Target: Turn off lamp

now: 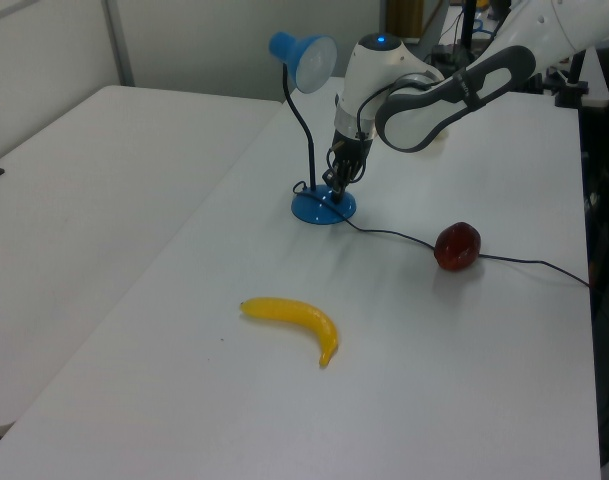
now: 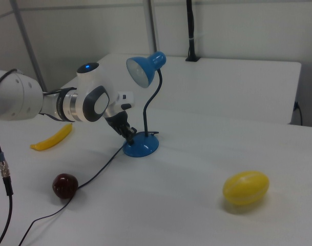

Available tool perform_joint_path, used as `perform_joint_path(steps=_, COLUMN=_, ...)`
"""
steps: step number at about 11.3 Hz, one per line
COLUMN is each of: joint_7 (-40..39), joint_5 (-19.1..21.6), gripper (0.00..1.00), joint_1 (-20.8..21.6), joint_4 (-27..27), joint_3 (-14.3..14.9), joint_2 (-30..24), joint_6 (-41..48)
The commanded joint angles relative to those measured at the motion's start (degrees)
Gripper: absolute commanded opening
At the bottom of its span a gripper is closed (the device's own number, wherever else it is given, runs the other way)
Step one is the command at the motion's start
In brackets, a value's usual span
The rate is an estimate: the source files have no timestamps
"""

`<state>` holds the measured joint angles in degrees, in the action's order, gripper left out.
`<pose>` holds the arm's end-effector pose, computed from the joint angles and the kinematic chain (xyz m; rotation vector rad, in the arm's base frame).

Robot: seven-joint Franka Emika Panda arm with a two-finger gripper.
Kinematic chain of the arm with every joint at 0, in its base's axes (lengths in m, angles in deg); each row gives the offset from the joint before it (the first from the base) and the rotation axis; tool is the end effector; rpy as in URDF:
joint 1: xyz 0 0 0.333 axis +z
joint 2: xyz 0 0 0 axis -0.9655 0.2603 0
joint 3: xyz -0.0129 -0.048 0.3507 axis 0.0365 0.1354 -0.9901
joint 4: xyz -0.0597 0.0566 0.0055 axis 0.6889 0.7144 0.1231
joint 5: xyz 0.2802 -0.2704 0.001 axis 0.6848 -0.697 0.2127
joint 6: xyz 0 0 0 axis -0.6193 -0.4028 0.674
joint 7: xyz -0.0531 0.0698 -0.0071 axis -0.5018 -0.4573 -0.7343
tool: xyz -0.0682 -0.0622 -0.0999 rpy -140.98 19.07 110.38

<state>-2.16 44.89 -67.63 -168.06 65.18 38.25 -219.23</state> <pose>0.7285 0.0488 0.3427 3.0420 -0.3058 0.4328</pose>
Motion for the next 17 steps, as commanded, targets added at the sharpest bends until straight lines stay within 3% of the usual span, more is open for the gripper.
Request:
perform_joint_path(steps=1, joint_7=3.3, joint_5=-3.3, gripper=0.0, joint_1=0.6, joint_4=-3.5, joint_3=-0.8, joint_2=0.8, joint_6=-0.9)
perform_joint_path(steps=3, joint_7=5.7, joint_5=-6.3, gripper=0.0, joint_1=0.6, joint_4=-5.0, joint_3=-1.0, joint_2=0.4, joint_6=-0.8)
perform_joint_path(steps=9, joint_7=5.1, joint_5=-6.3, gripper=0.0, joint_1=0.1, joint_4=-8.3, joint_3=-1.1, joint_2=-6.0, joint_6=3.8)
perform_joint_path(steps=12, joint_7=-2.2, joint_5=-2.8, gripper=0.0, joint_1=-1.5, joint_4=-8.6, joint_3=-1.2, joint_2=-14.5, joint_6=14.2)
perform_joint_path(steps=13, joint_7=-5.9, joint_5=-0.4, gripper=0.06, joint_1=-2.0, joint_4=-9.2, joint_3=-1.1, joint_2=-17.8, joint_6=18.0)
perform_joint_path(steps=15, joint_7=-11.4, joint_5=0.2, gripper=0.48, joint_1=-2.4, joint_4=-10.9, joint_3=-0.7, joint_2=-24.1, joint_6=25.5)
perform_joint_path(steps=16, joint_7=-12.8, joint_5=0.2, gripper=0.64, joint_1=-2.4, joint_4=-11.8, joint_3=-0.3, joint_2=-26.9, joint_6=27.3)
perform_joint_path(steps=17, joint_7=-13.2, joint_5=0.2, gripper=1.0, joint_1=-2.2, joint_4=-14.2, joint_3=0.6, joint_2=-30.8, joint_6=27.9)
